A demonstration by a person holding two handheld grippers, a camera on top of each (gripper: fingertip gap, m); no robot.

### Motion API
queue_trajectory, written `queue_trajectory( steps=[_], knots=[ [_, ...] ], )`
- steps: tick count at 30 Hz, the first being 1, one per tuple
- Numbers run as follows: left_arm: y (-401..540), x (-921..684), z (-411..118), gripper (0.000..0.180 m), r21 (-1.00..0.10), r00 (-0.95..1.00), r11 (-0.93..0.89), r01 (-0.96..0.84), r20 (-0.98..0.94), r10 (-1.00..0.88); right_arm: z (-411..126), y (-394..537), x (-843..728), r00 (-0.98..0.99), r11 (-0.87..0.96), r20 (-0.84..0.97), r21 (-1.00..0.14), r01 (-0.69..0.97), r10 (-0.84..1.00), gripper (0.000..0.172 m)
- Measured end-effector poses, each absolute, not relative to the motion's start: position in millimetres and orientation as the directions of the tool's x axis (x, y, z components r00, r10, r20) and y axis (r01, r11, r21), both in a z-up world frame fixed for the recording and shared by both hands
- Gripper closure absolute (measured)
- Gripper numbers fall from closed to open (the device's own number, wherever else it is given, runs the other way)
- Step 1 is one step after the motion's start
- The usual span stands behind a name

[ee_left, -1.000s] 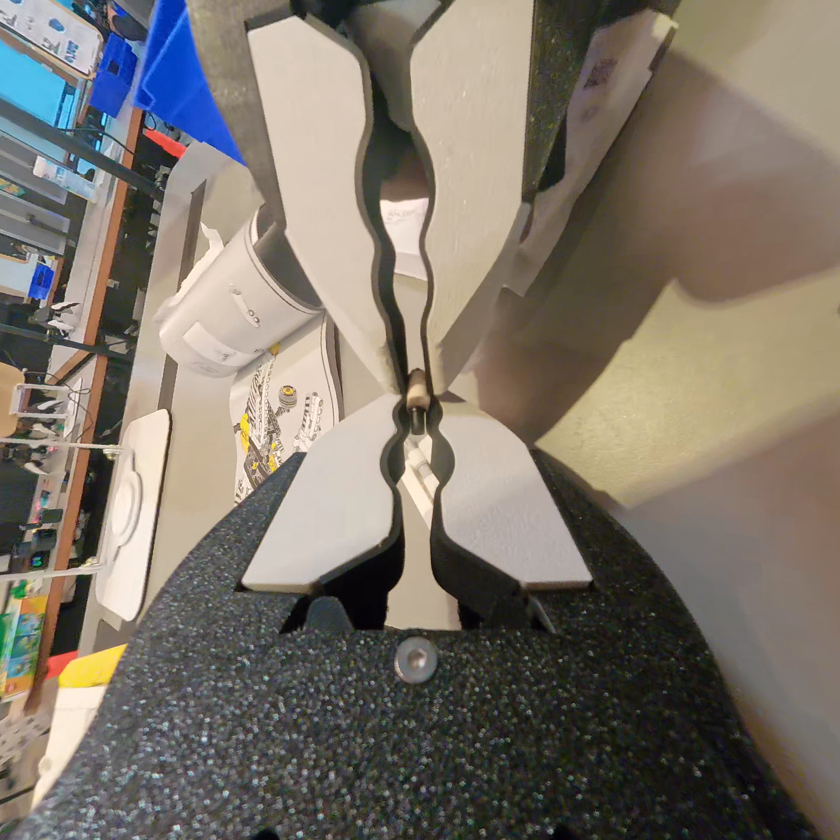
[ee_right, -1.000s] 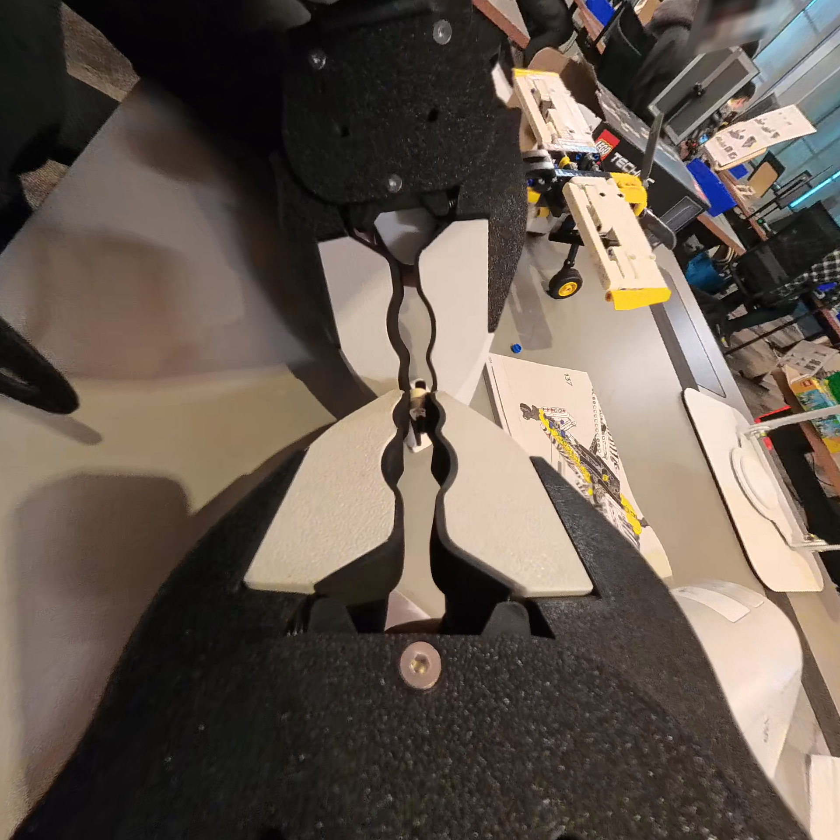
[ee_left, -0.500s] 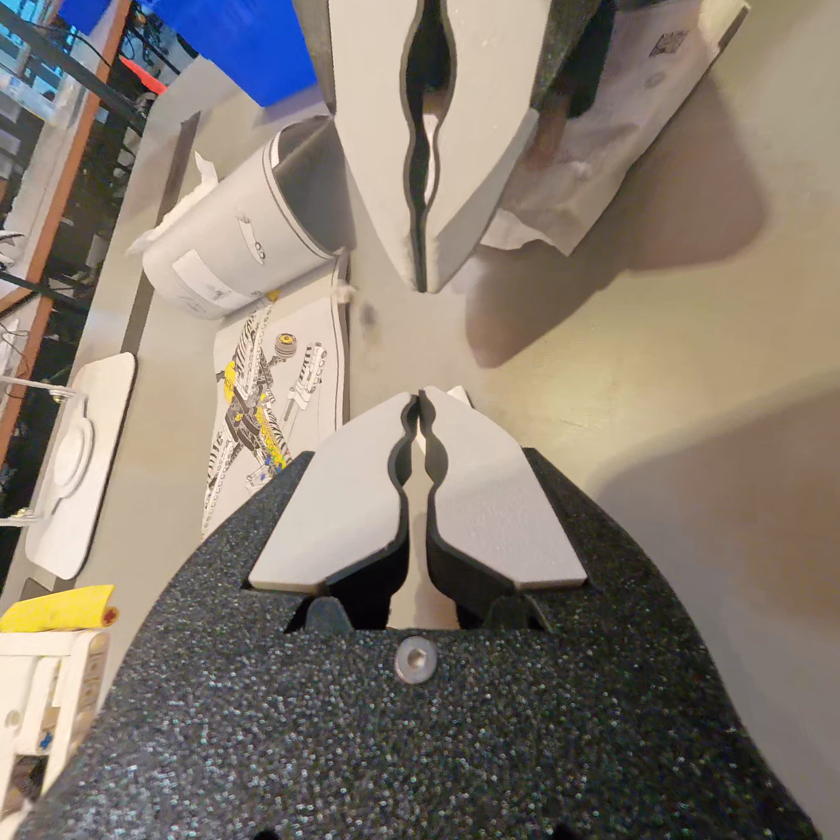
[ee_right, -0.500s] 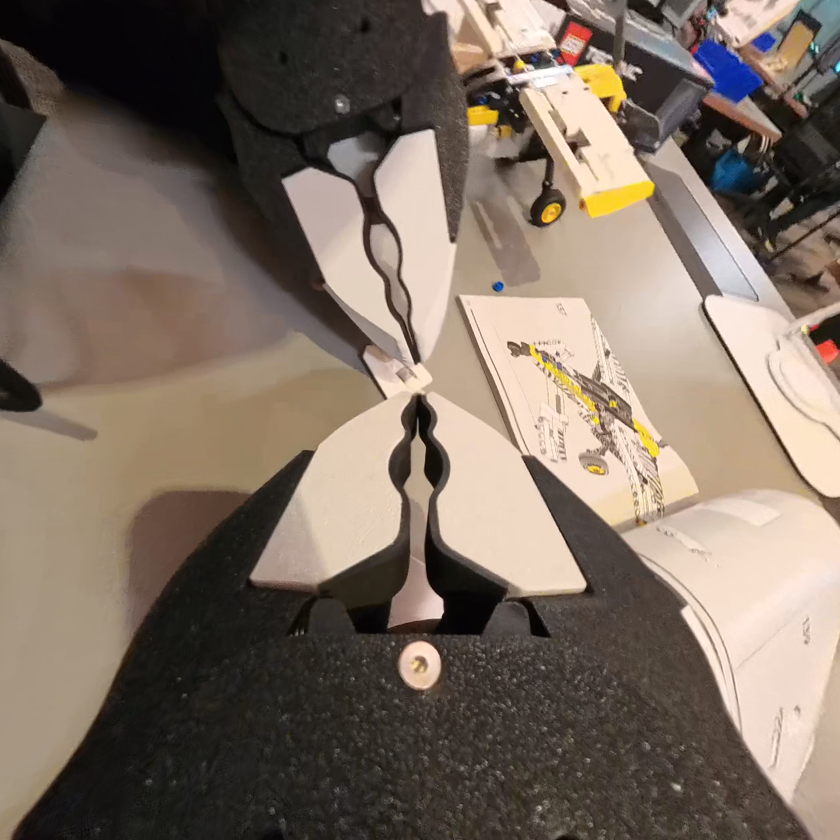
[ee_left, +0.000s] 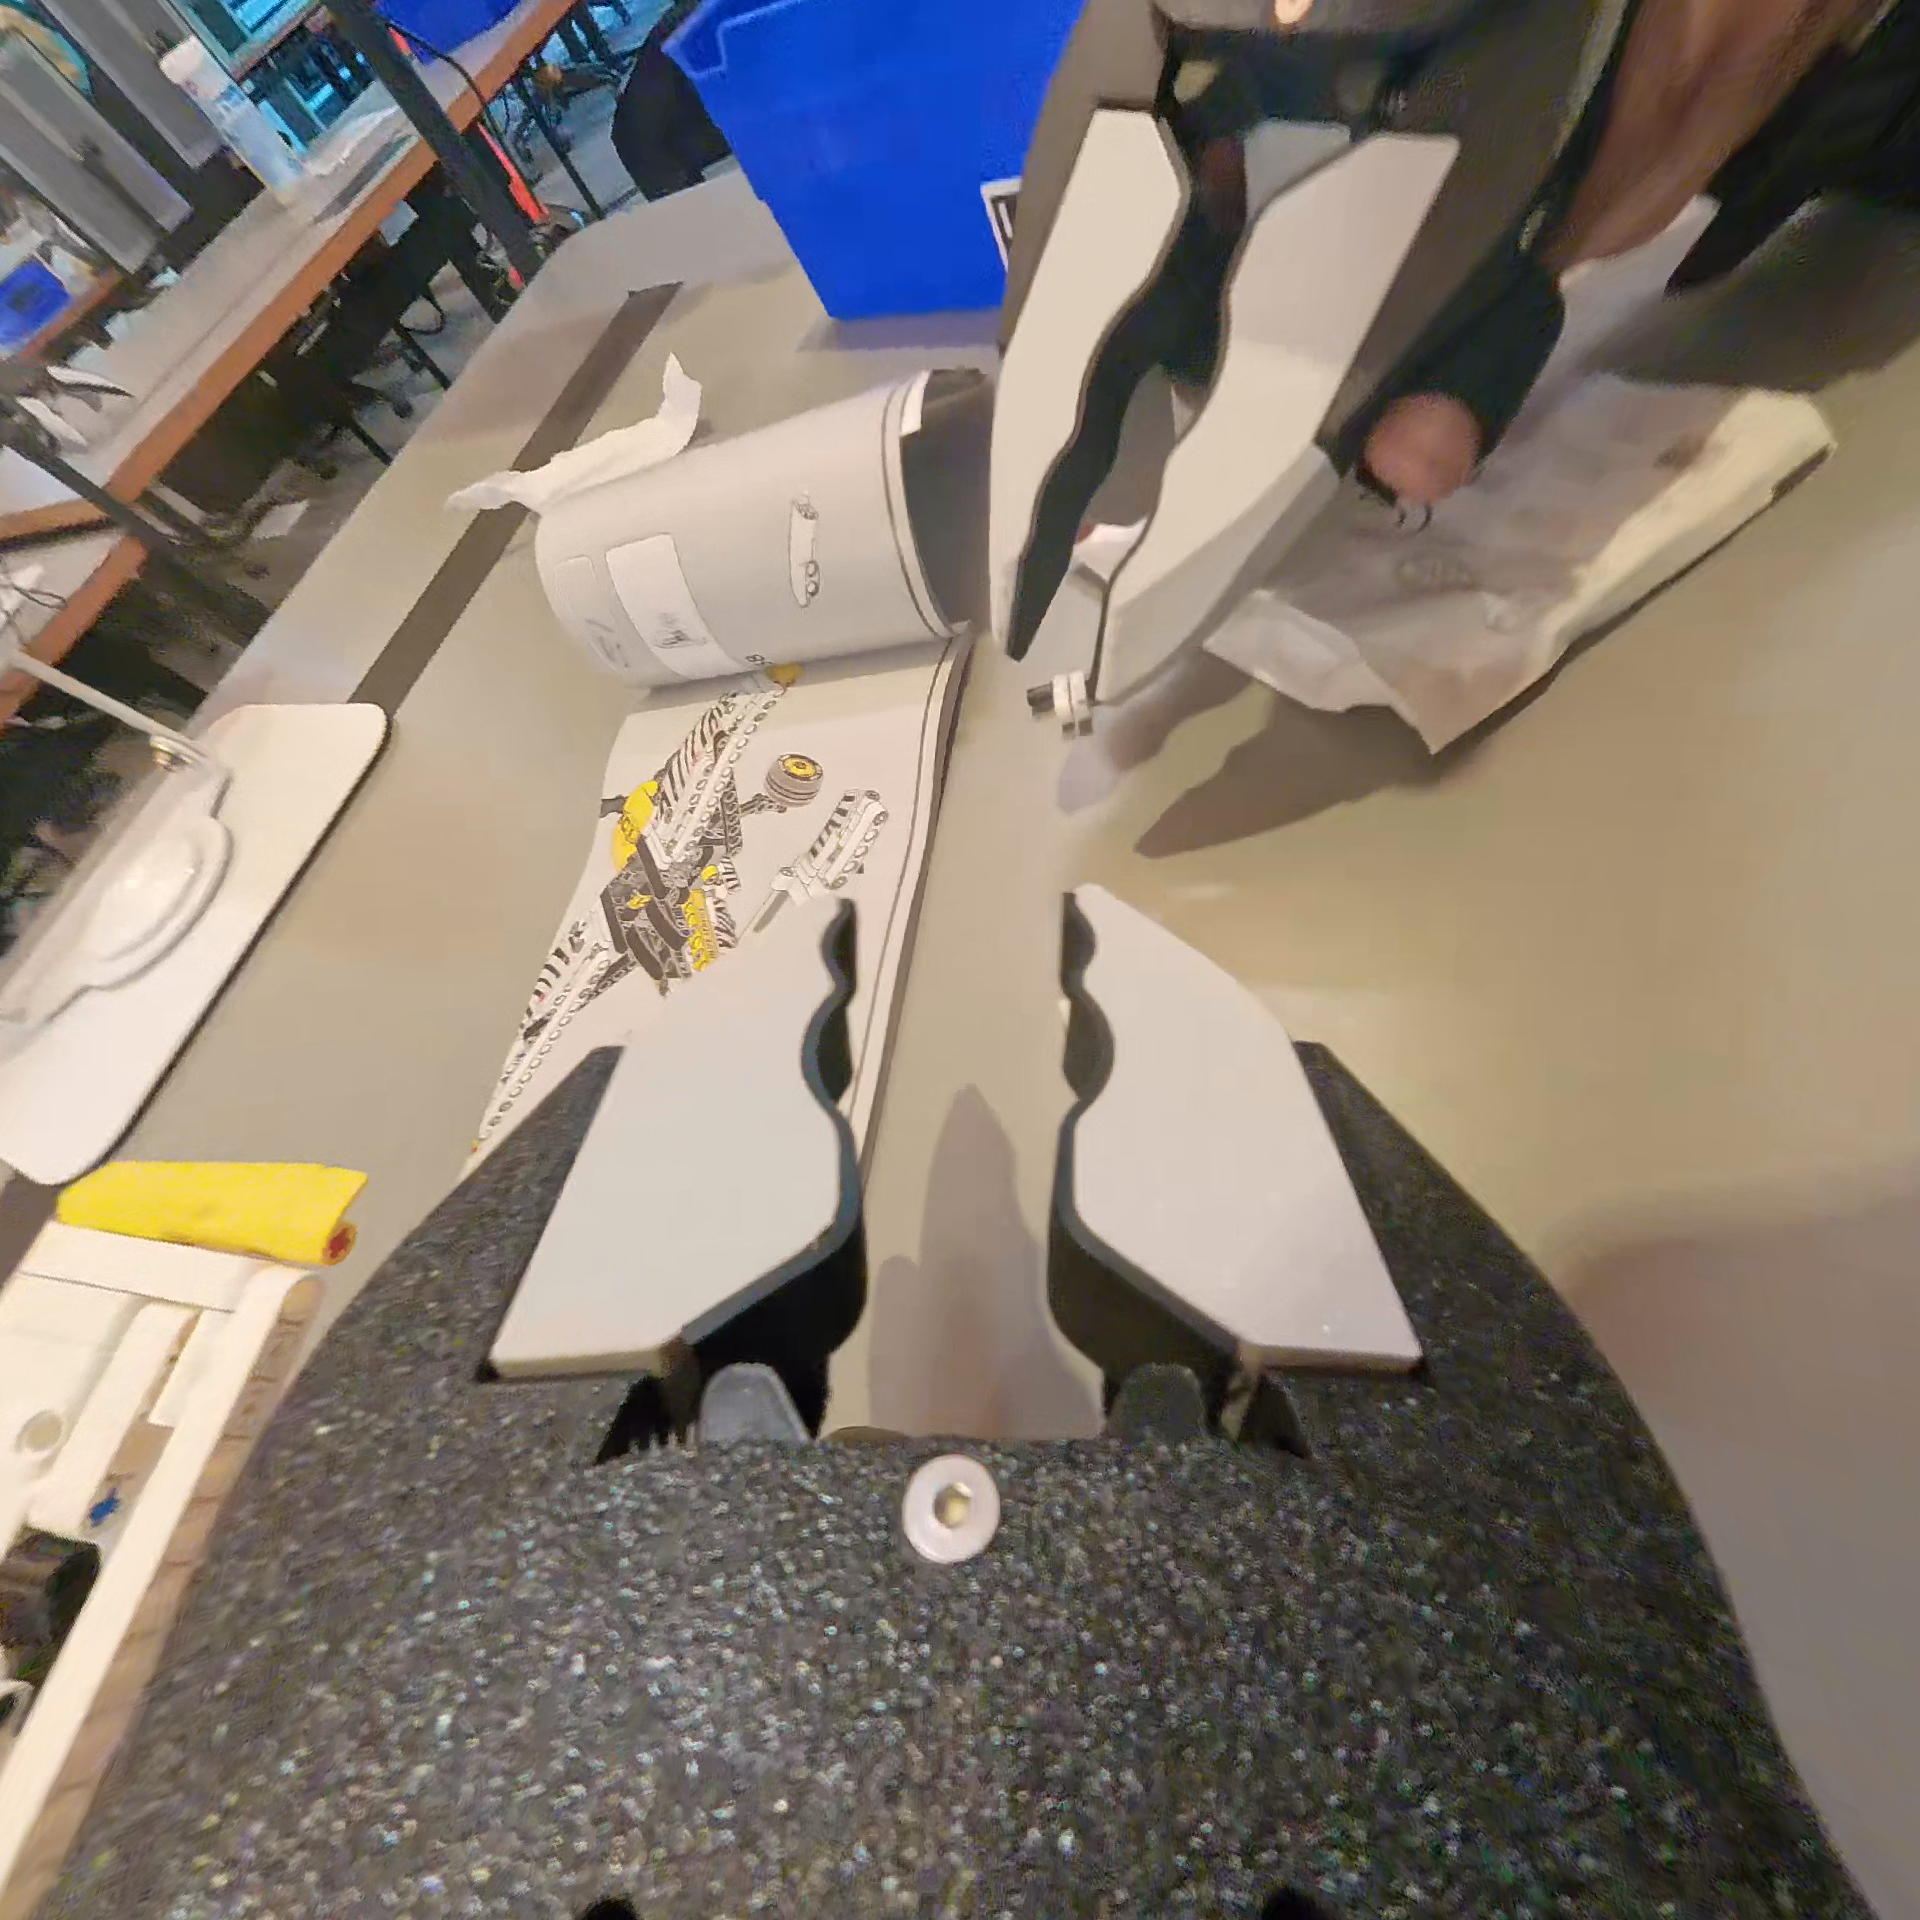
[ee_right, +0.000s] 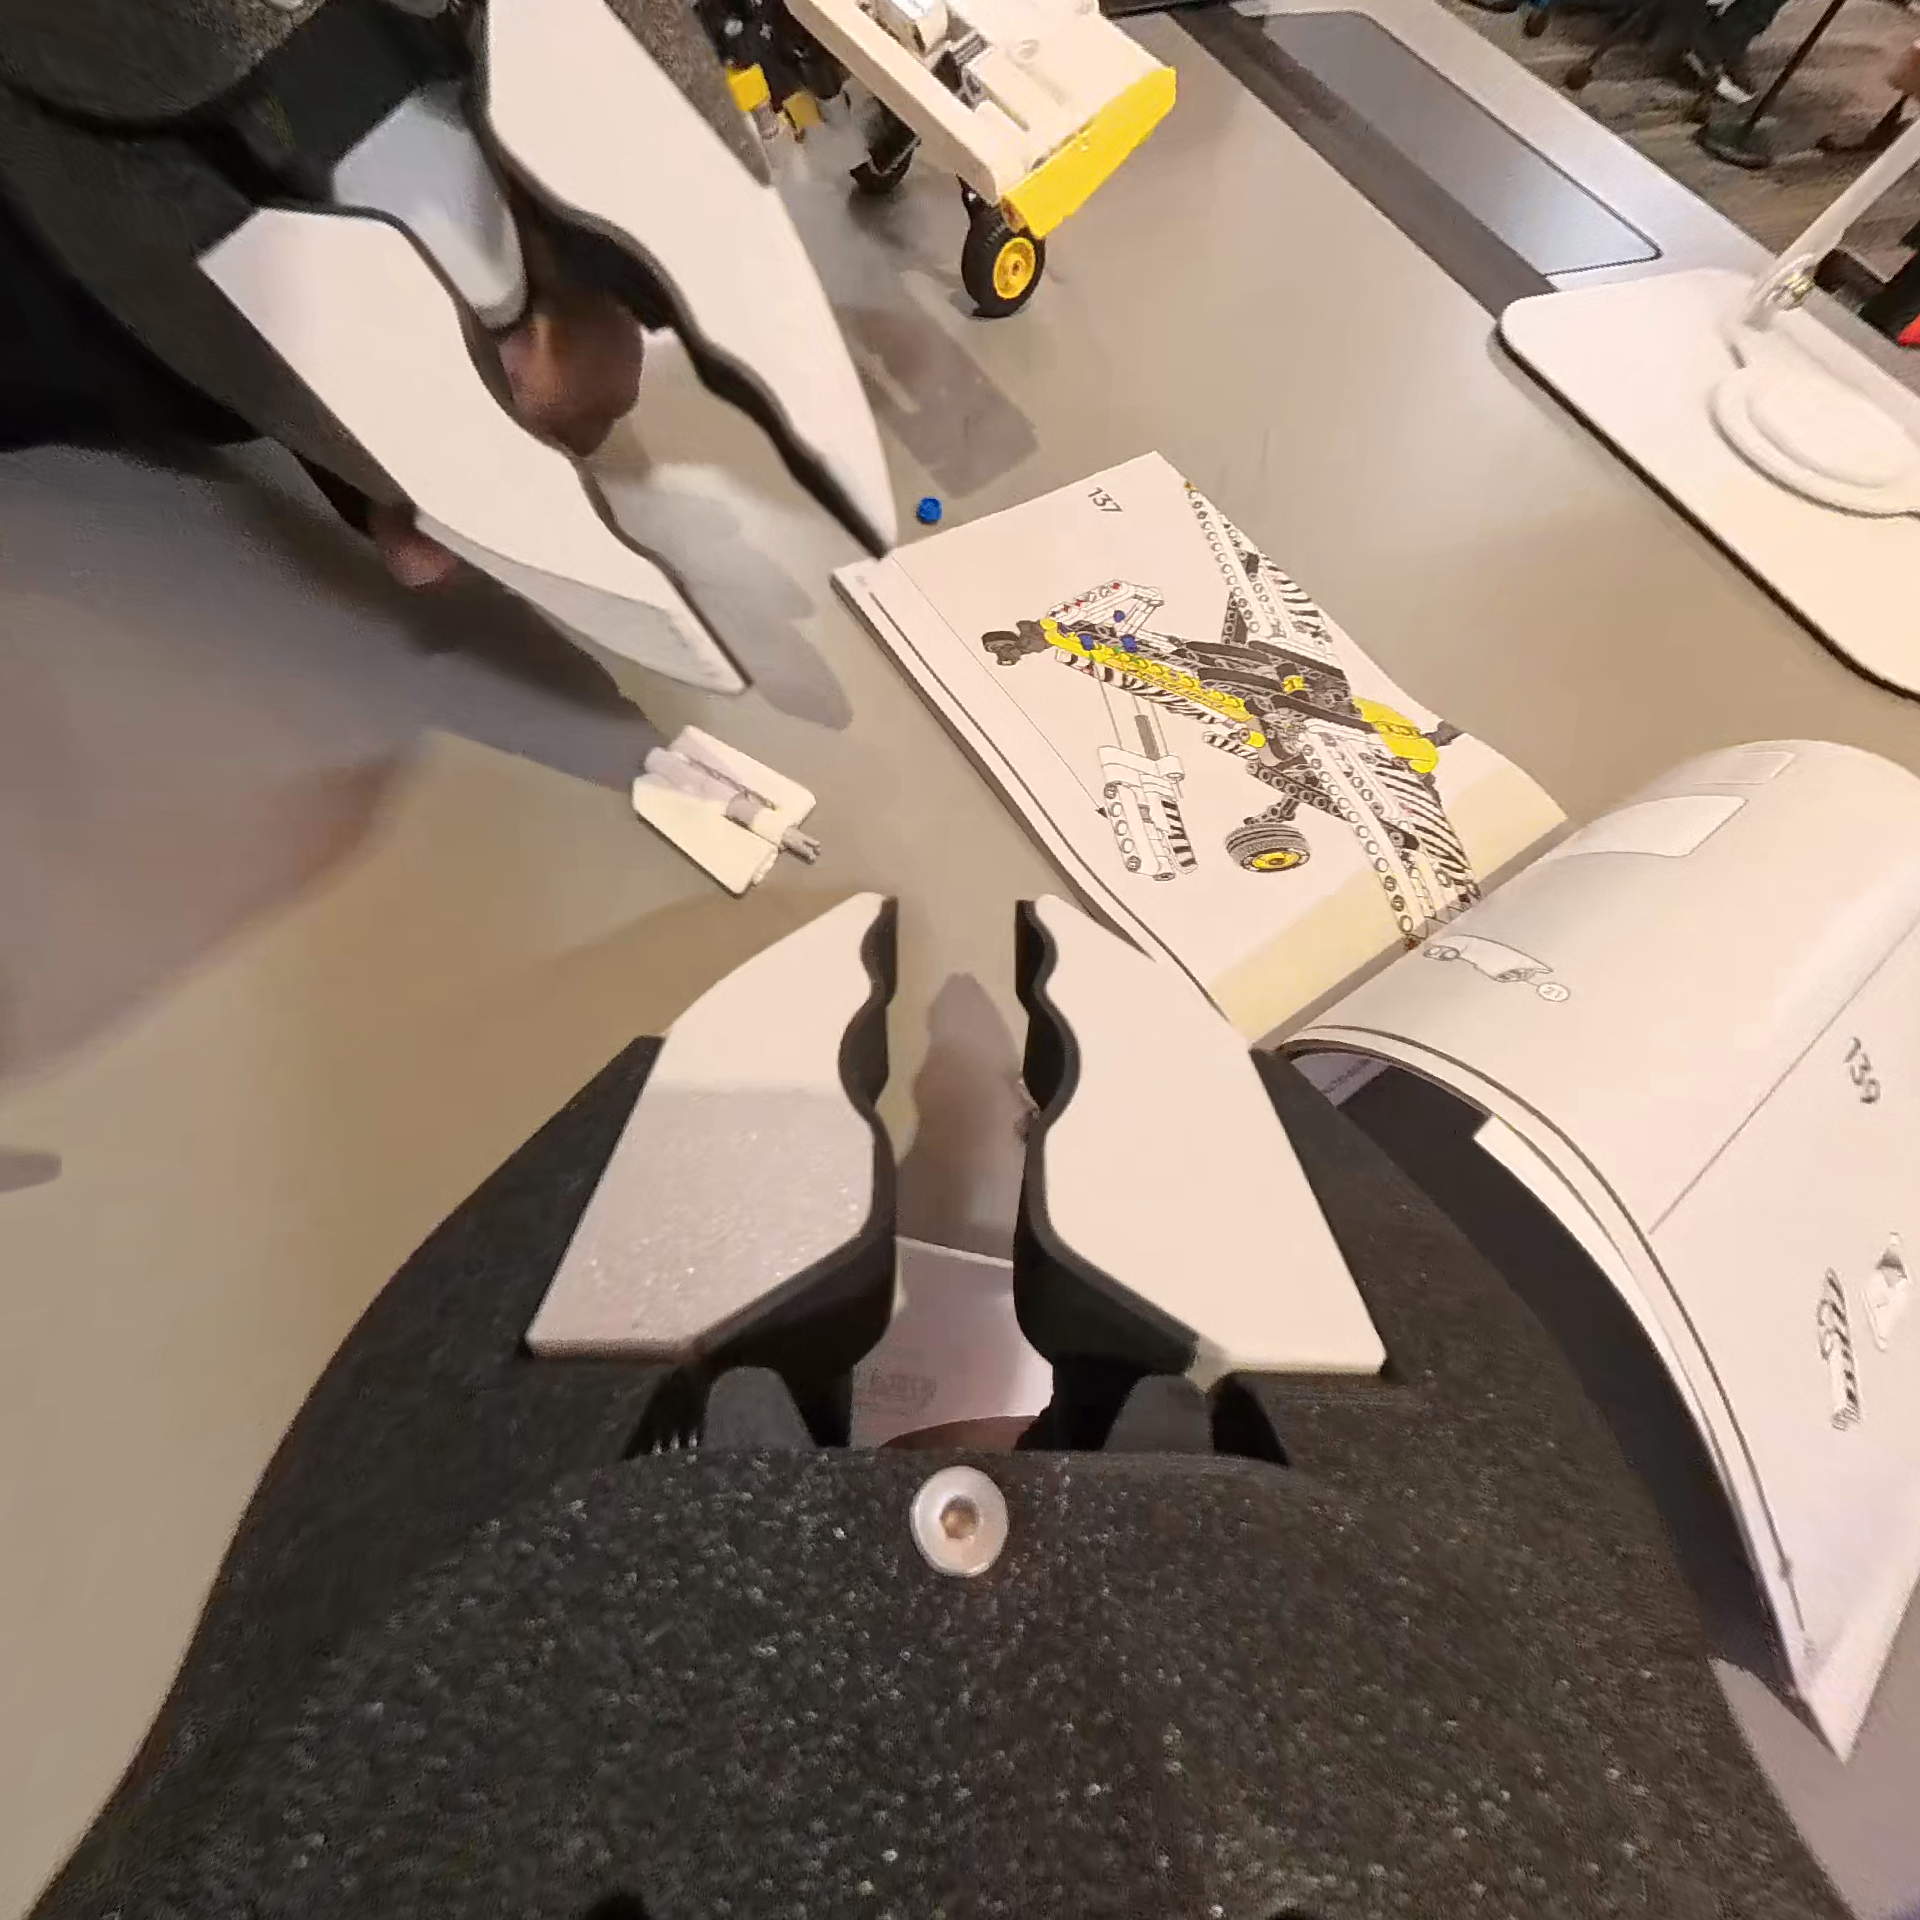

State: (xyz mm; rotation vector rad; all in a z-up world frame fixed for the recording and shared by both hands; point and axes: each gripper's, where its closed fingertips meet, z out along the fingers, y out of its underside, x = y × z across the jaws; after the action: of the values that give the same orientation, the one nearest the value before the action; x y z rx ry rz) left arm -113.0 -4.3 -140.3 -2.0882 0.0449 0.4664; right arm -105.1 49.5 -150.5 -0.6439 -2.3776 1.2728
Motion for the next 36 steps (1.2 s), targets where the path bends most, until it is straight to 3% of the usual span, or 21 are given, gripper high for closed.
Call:
queue_trajectory(
  steps=[4, 8, 11, 12, 14, 16, 20, 25, 29, 36],
  knots=[
    [-15.0, -112.0, -133.6, 0.112, -0.857, 0.941, -0.508, -0.090, -0.241, 0.240, -146.6, 45.2, -100.5, -0.834, 0.484, 0.095, -0.847, 0.219, 0.544, 0.149],
    [-34.8, -123.5, -114.0, 0.113, -0.914, 0.883, -0.407, 0.011, -0.182, 0.433, -145.2, 42.9, -97.7, -0.841, 0.498, 0.105, -0.841, 0.210, 0.531, 0.149],
    [-39.1, -125.8, -100.5, 0.101, -0.960, 0.865, -0.275, 0.056, -0.091, 0.494, -147.1, 38.2, -93.1, -0.859, 0.507, 0.085, -0.835, 0.216, 0.505, 0.149],
    [-38.2, -123.9, -92.9, 0.102, -0.977, 0.870, -0.202, 0.074, -0.036, 0.493, -148.4, 37.0, -91.8, -0.864, 0.515, 0.084, -0.830, 0.214, 0.496, 0.149],
    [-38.5, -121.3, -71.8, 0.121, -0.997, 0.877, -0.031, 0.077, 0.053, 0.478, -151.8, 35.7, -89.8, -0.873, 0.534, 0.091, -0.819, 0.209, 0.480, 0.149],
    [-43.0, -125.4, -51.4, 0.127, -0.996, 0.864, 0.088, 0.007, 0.051, 0.501, -154.1, 34.6, -87.6, -0.879, 0.545, 0.090, -0.812, 0.207, 0.468, 0.149],
    [-45.7, -134.2, -14.7, 0.126, -0.967, 0.832, 0.226, -0.120, 0.026, 0.555, -153.7, 36.4, -87.4, -0.877, 0.553, 0.100, -0.808, 0.204, 0.469, 0.148],
    [-33.4, -149.6, 9.7, 0.135, -0.943, 0.815, 0.293, -0.158, 0.043, 0.578, -151.6, 45.5, -95.0, -0.845, 0.562, 0.131, -0.797, 0.222, 0.518, 0.148],
    [-3.2, -160.4, 3.7, 0.138, -0.979, 0.861, 0.196, -0.056, 0.052, 0.506, -155.5, 43.2, -92.6, -0.854, 0.586, 0.127, -0.777, 0.230, 0.504, 0.146],
    [53.2, -167.4, -67.4, 0.118, -0.967, 0.952, -0.248, 0.054, -0.025, 0.306, -160.2, 55.7, -103.8, -0.813, 0.613, 0.150, -0.735, 0.290, 0.563, 0.144]
  ],
)
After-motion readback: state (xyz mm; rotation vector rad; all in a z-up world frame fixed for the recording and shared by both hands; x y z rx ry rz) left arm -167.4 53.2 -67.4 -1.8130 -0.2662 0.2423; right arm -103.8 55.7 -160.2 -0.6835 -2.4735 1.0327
